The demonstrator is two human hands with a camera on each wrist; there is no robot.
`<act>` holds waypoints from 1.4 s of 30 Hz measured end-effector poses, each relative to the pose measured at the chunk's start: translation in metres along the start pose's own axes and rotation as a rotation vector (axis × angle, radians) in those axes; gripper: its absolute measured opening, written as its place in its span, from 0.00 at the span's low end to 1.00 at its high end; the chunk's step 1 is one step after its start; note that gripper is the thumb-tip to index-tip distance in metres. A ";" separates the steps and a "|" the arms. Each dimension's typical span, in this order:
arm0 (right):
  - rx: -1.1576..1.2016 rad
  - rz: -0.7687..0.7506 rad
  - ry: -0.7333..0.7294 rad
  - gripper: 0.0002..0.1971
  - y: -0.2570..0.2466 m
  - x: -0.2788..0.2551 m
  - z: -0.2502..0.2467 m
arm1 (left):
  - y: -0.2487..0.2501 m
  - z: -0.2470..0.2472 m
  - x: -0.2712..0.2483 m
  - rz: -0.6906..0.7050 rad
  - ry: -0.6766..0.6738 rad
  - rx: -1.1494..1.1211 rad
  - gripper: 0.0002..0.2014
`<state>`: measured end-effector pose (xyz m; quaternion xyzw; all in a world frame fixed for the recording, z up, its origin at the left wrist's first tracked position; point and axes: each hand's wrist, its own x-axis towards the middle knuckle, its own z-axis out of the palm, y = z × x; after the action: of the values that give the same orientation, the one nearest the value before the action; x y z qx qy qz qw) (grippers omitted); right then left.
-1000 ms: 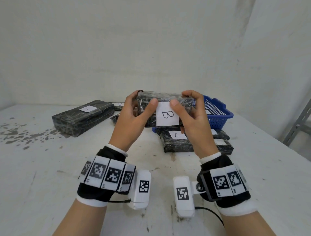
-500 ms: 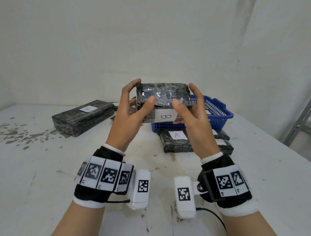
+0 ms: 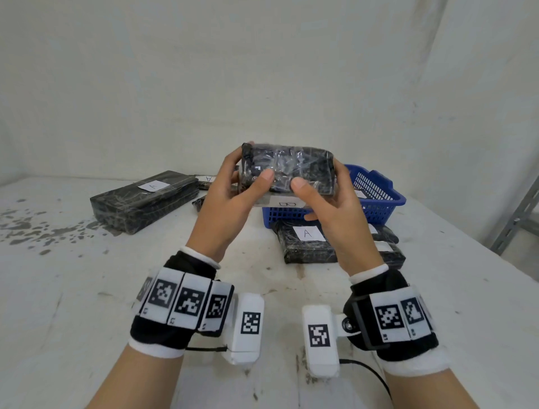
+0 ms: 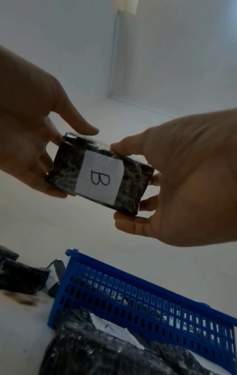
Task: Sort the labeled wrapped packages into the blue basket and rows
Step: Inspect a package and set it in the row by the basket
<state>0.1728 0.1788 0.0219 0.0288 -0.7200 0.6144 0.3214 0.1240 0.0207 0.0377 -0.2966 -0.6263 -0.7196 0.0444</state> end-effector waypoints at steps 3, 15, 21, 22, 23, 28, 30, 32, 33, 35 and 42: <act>-0.021 -0.010 0.000 0.36 -0.002 -0.001 0.002 | 0.000 0.002 -0.002 0.006 0.002 0.023 0.24; 0.019 0.023 0.084 0.28 -0.003 -0.002 0.005 | 0.006 0.005 -0.003 -0.028 0.041 -0.062 0.17; 0.017 0.032 0.059 0.34 -0.004 -0.001 0.004 | 0.007 0.001 -0.001 -0.060 0.079 -0.031 0.15; 0.013 0.032 0.053 0.34 -0.004 -0.002 0.004 | 0.008 0.000 -0.001 -0.063 0.091 -0.019 0.15; 0.013 0.031 0.050 0.33 -0.004 -0.002 0.004 | 0.008 0.000 0.000 -0.066 0.103 -0.012 0.15; 0.055 0.039 0.050 0.21 -0.004 -0.002 0.002 | 0.008 -0.001 0.000 -0.102 0.099 -0.036 0.13; 0.076 0.030 0.036 0.18 -0.003 -0.002 0.001 | 0.008 0.001 -0.001 -0.110 0.085 -0.051 0.13; 0.083 0.010 0.038 0.13 -0.004 -0.003 0.002 | 0.006 0.003 -0.002 -0.092 0.070 -0.063 0.12; 0.089 0.000 0.043 0.12 -0.005 -0.004 0.003 | 0.005 0.004 -0.002 -0.083 0.062 -0.073 0.12; 0.094 -0.025 0.056 0.11 -0.006 -0.005 0.005 | 0.004 0.004 -0.002 -0.056 0.049 -0.073 0.16; 0.040 -0.109 0.040 0.22 -0.005 -0.007 0.007 | -0.002 0.006 0.000 -0.080 0.102 -0.008 0.41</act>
<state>0.1776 0.1686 0.0229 0.0621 -0.6985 0.6107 0.3678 0.1252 0.0266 0.0363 -0.2347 -0.6315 -0.7375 0.0463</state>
